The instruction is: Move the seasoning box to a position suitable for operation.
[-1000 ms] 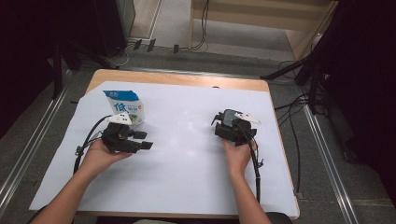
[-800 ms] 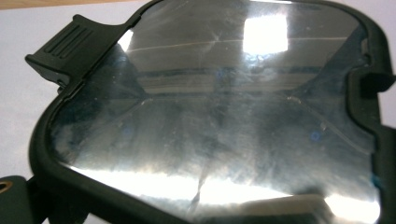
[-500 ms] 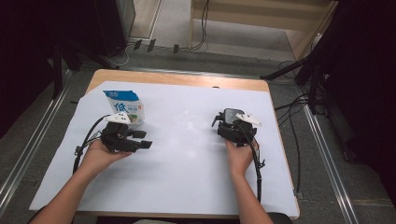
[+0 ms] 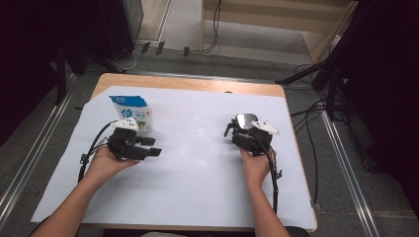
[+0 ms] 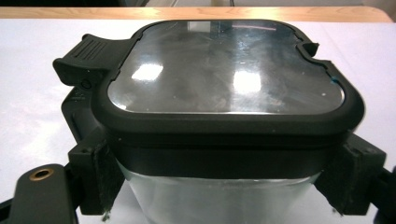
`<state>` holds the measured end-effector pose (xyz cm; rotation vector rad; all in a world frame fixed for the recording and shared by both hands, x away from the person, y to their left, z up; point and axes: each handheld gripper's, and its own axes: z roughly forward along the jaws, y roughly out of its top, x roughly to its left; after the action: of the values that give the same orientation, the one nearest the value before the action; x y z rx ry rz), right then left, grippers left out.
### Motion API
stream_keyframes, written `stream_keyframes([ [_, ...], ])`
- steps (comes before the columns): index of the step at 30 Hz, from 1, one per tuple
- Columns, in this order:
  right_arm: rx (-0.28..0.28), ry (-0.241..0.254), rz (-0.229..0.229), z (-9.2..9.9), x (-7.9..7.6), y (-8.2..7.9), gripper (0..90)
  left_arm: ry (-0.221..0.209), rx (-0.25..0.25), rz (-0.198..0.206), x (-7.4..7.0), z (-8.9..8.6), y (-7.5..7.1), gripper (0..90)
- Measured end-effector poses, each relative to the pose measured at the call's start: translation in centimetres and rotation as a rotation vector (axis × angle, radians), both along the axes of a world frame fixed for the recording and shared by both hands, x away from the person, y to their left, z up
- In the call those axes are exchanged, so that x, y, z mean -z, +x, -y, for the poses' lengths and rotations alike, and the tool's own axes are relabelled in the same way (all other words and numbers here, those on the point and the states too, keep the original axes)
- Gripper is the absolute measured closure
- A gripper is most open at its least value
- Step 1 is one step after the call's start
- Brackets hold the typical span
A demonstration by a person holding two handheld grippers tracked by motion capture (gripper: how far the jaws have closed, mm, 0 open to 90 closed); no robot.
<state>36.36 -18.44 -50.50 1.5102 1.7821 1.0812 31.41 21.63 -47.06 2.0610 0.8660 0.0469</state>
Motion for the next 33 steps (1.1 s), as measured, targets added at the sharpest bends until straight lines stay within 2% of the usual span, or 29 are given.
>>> stream_keyframes([
  [3,-0.007,-0.014,0.000,-0.2,0.0,-0.1,15.5,0.000,0.000,-0.001,0.0,0.0,0.0,45.4],
  [12,-0.053,0.000,0.004,-1.1,-0.4,-0.4,16.1,-0.003,-0.003,-0.008,0.0,-0.2,0.1,45.2],
  [22,-0.147,0.022,0.034,-3.2,-1.8,-0.9,16.3,0.010,-0.004,-0.021,-0.1,-0.5,0.0,43.8],
  [23,-0.179,0.024,0.043,-3.9,-2.1,-1.0,16.2,0.014,-0.006,-0.020,-0.1,-0.6,-0.1,43.8],
  [30,-0.241,0.035,0.041,-5.7,-2.2,-0.9,16.2,0.010,-0.031,-0.018,-0.1,-1.3,-0.4,43.8],
  [33,-0.278,0.034,0.038,-7.1,-2.2,-0.7,16.2,0.007,-0.046,-0.024,0.0,-1.7,-0.7,43.8],
])
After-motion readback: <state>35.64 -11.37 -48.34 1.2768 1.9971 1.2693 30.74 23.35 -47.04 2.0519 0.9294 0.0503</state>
